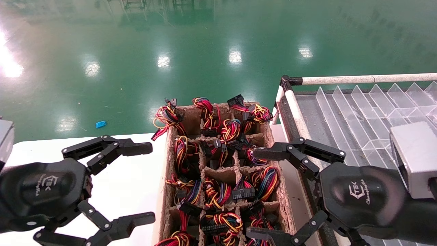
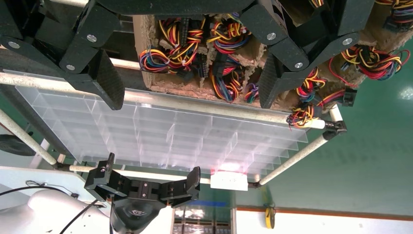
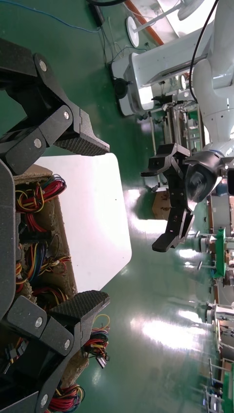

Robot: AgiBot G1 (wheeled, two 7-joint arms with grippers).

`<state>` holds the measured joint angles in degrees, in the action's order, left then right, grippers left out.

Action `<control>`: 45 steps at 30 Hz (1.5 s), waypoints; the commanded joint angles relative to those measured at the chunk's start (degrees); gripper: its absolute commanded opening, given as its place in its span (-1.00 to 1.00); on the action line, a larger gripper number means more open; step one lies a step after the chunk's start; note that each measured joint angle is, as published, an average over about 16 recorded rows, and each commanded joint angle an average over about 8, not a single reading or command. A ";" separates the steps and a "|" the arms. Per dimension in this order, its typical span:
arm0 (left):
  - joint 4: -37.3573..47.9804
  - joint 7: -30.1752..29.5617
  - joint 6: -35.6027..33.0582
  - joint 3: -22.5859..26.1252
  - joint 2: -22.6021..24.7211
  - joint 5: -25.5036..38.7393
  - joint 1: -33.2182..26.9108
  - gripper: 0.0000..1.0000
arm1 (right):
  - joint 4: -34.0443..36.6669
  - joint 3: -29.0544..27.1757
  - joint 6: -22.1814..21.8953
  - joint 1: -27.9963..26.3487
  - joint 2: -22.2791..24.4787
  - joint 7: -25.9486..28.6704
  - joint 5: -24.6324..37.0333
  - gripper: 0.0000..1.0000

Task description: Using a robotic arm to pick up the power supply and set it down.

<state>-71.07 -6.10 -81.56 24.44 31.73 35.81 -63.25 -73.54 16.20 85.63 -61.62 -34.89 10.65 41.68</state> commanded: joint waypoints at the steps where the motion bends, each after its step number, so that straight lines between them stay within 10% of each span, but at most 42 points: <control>1: 0.00 0.00 0.00 0.00 0.00 0.00 0.00 1.00 | 0.00 0.00 0.00 0.00 0.00 0.00 0.00 1.00; 27: 0.00 0.00 0.00 0.00 0.00 0.00 0.00 1.00 | 0.00 0.00 0.00 0.00 0.00 0.00 0.00 1.00; 36: 0.00 0.00 0.00 0.00 0.00 0.00 0.00 -1.00 | 0.00 0.00 0.00 0.00 0.00 0.00 0.00 1.00; 45: 0.00 0.00 0.00 0.00 0.00 0.00 0.00 -1.00 | 0.00 -0.02 0.01 0.01 -0.02 0.01 0.02 1.00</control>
<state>-71.07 -6.10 -81.56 24.44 31.73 35.81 -63.25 -73.52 16.19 85.55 -61.63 -34.90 10.60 41.78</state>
